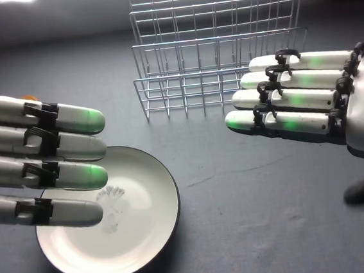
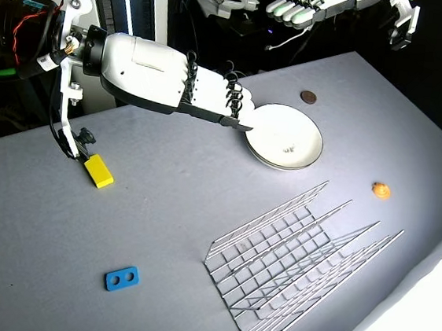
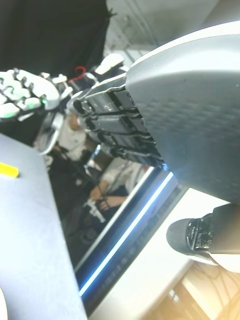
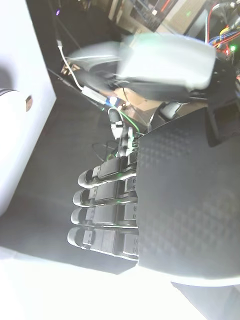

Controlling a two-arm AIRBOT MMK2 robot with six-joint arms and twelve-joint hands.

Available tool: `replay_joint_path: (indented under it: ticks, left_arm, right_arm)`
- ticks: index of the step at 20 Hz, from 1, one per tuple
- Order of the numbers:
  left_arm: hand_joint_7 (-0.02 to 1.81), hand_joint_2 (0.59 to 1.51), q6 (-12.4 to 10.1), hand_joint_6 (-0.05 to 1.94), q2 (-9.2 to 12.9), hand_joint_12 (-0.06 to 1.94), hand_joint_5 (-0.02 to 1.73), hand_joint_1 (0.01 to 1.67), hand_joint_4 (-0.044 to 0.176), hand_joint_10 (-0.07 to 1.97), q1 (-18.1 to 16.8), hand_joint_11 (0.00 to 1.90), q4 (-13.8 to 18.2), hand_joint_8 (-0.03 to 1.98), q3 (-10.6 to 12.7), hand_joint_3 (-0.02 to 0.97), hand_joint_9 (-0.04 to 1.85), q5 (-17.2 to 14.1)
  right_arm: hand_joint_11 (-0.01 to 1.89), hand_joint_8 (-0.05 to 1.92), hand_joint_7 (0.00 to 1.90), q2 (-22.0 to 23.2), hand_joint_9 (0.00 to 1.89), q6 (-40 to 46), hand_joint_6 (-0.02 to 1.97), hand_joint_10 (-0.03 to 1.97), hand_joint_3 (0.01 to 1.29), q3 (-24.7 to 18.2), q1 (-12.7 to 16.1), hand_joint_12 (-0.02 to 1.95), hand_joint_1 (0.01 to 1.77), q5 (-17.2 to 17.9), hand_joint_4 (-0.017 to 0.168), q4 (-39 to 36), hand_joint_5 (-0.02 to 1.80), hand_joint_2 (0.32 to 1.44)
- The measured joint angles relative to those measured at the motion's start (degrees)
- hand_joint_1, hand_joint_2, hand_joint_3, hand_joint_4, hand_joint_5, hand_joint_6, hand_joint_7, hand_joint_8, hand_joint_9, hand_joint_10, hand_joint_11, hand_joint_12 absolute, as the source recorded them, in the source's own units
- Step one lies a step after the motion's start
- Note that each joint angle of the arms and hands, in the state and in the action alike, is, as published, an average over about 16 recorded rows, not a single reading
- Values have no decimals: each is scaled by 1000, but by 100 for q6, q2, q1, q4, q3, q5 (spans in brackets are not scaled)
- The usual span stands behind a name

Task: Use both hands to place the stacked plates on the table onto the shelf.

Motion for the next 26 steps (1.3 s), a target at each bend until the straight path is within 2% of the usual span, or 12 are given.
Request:
replay_joint_path:
  ticks: [2, 6, 9, 19, 23, 26]
  left_arm:
    - [14, 1051, -25, -6, 9, -4, 18, 17, 8, 7, 14, 27, 26, -8, 4, 140, 20, 21]
    - [19, 1060, -77, -11, 29, -12, 19, 17, 8, 9, 31, 16, 113, -16, 13, 120, 18, 79]
    - [21, 1069, -119, -11, 43, -12, 21, 17, 8, 9, 33, 15, 208, -16, 16, 104, 19, 124]
    - [20, 1084, -205, -5, 48, -12, 24, 16, 8, 8, 36, 15, 699, -8, 29, 99, 17, 212]
    - [20, 1092, -212, -3, 2, -11, 24, 16, 8, 8, 203, 15, 904, -5, 18, 94, 15, 415]
    - [20, 1096, -215, -1, -45, -11, 23, 17, 8, 8, 415, 15, 1077, -2, -6, 91, 15, 676]
  right_arm:
    - [32, 8, 18, 0, 14, -13, 21, 7, 19, 0, -5, 20, 799, 3, 2, -6, 18, 978]
    - [27, 13, 20, 0, 18, -40, 20, 5, 19, 0, -15, 74, 1085, 11, 2, -19, 20, 924]
    - [27, 13, 22, 0, 20, -56, 20, 4, 19, 0, -23, 115, 1202, 19, 2, -23, 21, 915]
    - [26, 12, 22, -7, 22, -128, 19, 4, 19, 0, -27, 104, 1156, 27, 2, -23, 21, 918]
    - [28, 13, 21, -14, 22, -164, 19, 4, 19, 0, -27, 100, 1137, 28, 2, -23, 21, 909]
    - [28, 13, 21, -19, 22, -188, 19, 4, 19, 0, -27, 72, 1123, 29, 2, -23, 21, 907]
